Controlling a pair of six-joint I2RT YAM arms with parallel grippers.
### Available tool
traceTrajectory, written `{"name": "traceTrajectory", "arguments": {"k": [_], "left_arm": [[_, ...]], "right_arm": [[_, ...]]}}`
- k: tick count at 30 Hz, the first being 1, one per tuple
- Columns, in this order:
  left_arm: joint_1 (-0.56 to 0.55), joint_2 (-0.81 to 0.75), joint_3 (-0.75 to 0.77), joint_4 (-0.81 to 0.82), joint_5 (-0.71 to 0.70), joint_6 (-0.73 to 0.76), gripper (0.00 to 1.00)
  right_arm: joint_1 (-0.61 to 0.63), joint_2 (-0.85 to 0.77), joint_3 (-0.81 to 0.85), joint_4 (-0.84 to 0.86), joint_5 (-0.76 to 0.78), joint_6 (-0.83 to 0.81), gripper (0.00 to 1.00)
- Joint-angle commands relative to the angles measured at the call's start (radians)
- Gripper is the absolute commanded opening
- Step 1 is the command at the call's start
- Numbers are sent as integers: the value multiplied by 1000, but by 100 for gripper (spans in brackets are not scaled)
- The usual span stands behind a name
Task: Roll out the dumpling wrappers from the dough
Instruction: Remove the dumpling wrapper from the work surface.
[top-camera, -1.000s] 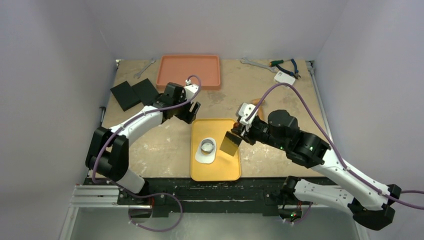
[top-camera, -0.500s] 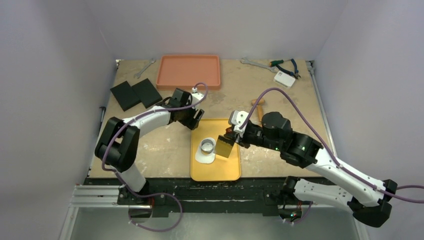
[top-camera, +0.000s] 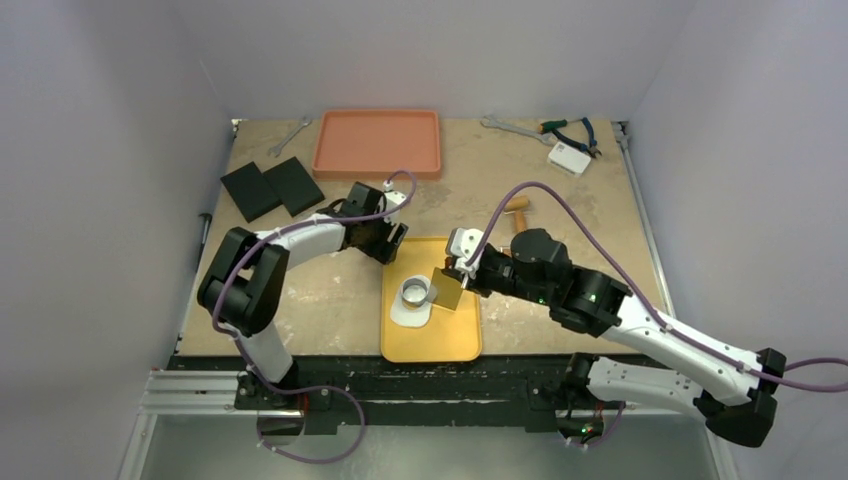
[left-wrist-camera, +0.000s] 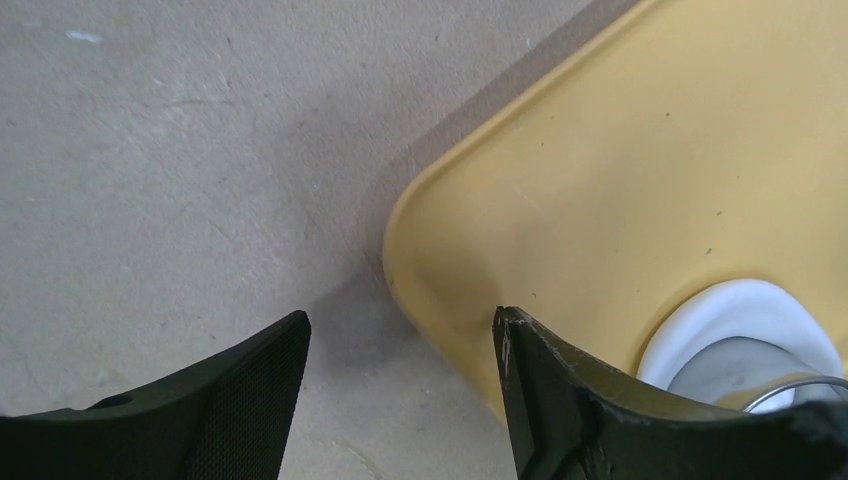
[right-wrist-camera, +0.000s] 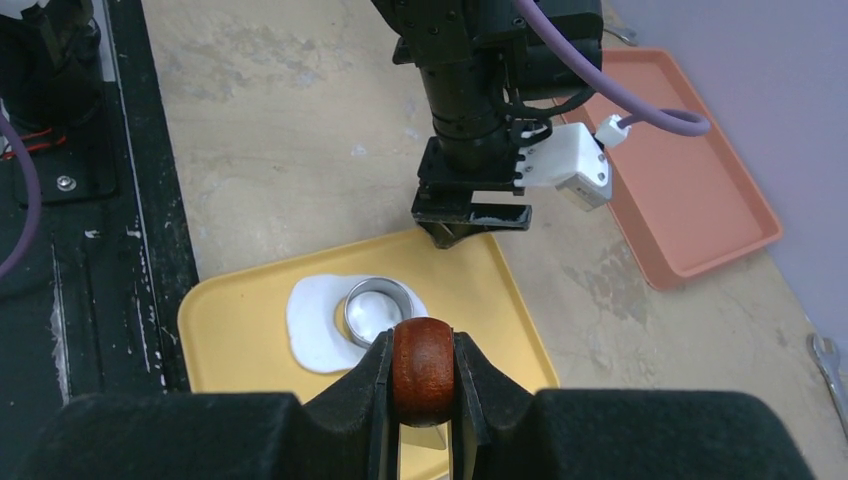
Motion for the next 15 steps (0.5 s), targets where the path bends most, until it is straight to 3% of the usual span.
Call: {"name": "traceTrajectory", "arguments": {"k": [1,11,15], "left_arm": [[-1,3,-40,48,1,-99,67],[-1,-42,-112,62,-32,-244,63],[10,-31,-134,63,-40,-271,56]], "right_arm": [[54,5,3,119,69,-38,0],[335,110,-26,146,343,-141,0],[386,155,-36,153,361,-165,0]]}}
